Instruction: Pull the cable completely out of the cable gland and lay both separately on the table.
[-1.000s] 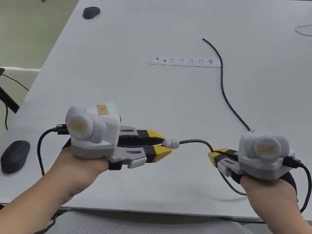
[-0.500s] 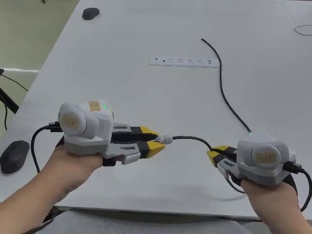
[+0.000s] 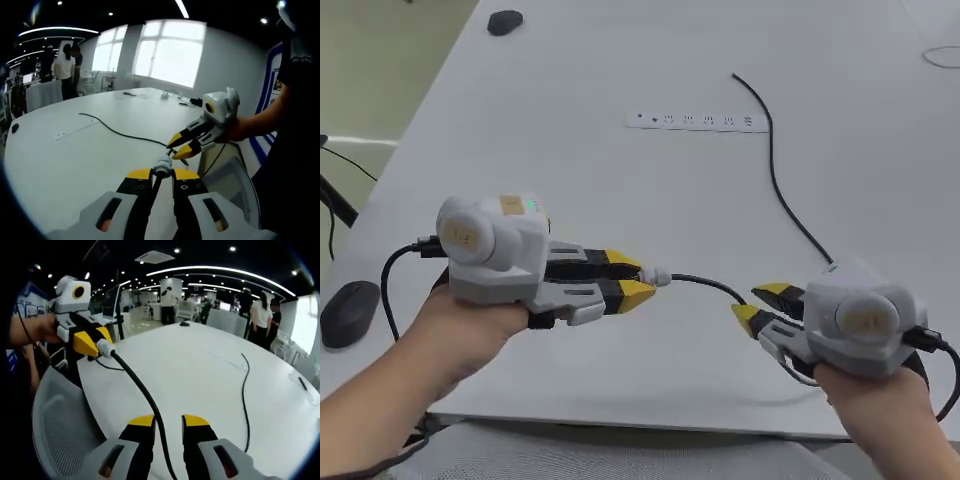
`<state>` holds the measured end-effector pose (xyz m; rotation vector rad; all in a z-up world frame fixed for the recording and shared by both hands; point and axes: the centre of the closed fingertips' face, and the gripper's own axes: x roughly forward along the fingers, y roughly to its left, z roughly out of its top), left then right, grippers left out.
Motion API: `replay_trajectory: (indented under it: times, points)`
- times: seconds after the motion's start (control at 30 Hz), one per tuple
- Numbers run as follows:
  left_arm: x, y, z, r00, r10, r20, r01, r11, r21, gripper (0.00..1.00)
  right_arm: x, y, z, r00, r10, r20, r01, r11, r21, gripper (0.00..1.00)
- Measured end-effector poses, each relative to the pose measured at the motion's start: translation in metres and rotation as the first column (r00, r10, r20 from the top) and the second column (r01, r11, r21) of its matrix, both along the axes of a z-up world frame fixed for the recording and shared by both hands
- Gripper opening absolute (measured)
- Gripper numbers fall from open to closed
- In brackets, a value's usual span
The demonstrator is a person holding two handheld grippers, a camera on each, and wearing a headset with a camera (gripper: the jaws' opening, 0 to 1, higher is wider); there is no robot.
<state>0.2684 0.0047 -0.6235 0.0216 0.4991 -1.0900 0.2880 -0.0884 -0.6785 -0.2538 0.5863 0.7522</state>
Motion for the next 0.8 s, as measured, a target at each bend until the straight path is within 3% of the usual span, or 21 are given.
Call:
replay_trajectory:
  times: [0.03,0.13,0.2,0.37,0.7,0.8]
  points:
    - [-0.001,-0.001,-0.001,1.000,-0.006,-0.001,0.006,1.000,0.005,0.15,-0.002,0.005,0.003,1.000,0.027,0.007,-0.027,1.000,-0.012,0.20]
    - [-0.002,-0.002,-0.003,1.000,-0.014,-0.001,0.014,1.000,0.013,0.15,-0.004,0.024,0.016,0.986,0.140,0.088,-0.132,0.987,-0.088,0.22]
    - [-0.002,-0.003,-0.003,1.000,-0.018,-0.002,0.018,1.000,0.010,0.15,-0.007,0.039,0.022,0.975,0.192,0.115,-0.181,0.978,-0.101,0.22]
    - [-0.003,-0.004,-0.005,1.000,-0.028,-0.006,0.028,0.999,0.015,0.15,-0.012,0.061,0.028,0.947,0.278,0.163,-0.250,0.952,-0.176,0.19]
    - [-0.008,-0.004,-0.011,0.999,-0.043,-0.011,0.043,0.998,0.035,0.15,-0.022,0.080,0.028,0.905,0.382,0.188,-0.331,0.909,-0.252,0.06]
    - [-0.009,-0.003,-0.012,0.999,-0.048,-0.007,0.048,0.998,0.043,0.15,-0.023,0.081,0.027,0.905,0.385,0.182,-0.336,0.908,-0.249,0.02]
